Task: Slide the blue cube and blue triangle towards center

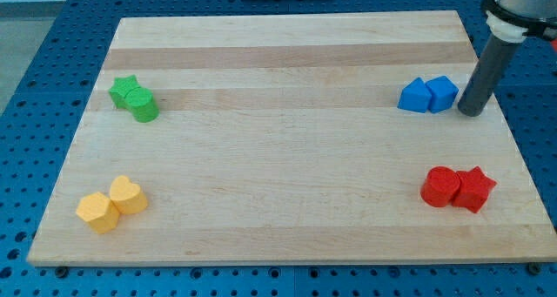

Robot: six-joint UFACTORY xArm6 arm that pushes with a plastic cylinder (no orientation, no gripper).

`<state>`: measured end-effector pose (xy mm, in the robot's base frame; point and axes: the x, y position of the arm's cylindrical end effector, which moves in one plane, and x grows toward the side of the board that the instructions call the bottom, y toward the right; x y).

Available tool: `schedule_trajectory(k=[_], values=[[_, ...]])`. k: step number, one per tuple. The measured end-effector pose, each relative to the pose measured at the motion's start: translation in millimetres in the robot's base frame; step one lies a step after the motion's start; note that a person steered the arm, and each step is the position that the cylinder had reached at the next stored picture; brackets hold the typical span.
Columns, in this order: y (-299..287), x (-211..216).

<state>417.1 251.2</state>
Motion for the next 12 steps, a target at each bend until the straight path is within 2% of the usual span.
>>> schedule_trajectory(k=[1, 2, 6, 12], values=[[0, -19], [0, -57], [0, -27], [-13, -24]])
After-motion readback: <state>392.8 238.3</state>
